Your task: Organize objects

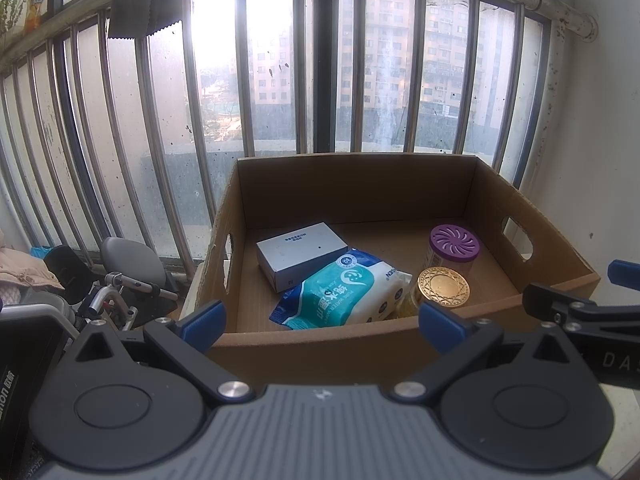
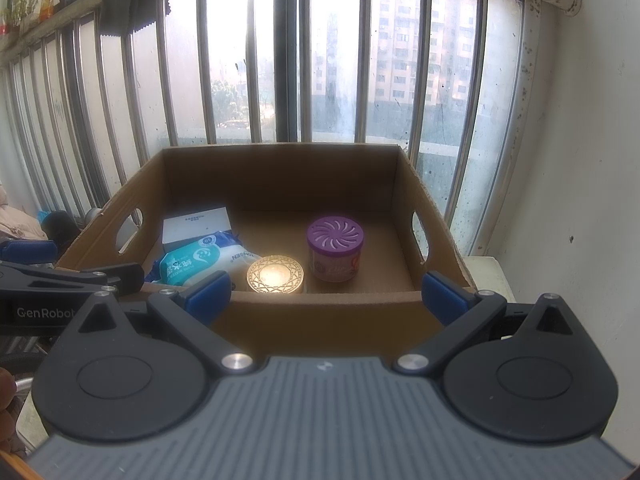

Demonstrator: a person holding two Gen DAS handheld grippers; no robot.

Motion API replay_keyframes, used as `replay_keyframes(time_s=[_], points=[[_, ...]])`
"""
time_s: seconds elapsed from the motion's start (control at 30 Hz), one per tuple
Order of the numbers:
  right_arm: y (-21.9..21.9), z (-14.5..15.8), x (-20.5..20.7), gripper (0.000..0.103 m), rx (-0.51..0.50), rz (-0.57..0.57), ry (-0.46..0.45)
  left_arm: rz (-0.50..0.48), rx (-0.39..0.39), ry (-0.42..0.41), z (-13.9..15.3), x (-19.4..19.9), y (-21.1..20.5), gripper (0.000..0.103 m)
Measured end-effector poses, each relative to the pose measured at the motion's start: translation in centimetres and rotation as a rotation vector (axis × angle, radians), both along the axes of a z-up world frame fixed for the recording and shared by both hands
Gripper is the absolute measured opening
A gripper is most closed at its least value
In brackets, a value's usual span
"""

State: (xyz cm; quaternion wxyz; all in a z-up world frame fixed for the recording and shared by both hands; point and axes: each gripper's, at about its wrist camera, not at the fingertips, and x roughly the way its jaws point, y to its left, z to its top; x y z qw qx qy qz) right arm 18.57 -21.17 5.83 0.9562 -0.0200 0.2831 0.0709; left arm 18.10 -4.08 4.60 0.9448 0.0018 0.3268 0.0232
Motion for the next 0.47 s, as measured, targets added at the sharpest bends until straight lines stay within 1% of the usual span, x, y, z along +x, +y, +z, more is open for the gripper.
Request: replay_keyframes(time_s=[0.47], points=[[0.03, 0.13, -0.22, 0.102, 0.000, -0.001, -0.004, 0.007, 0.000, -0.005, 0.13, -0.38, -0.26, 0.103]])
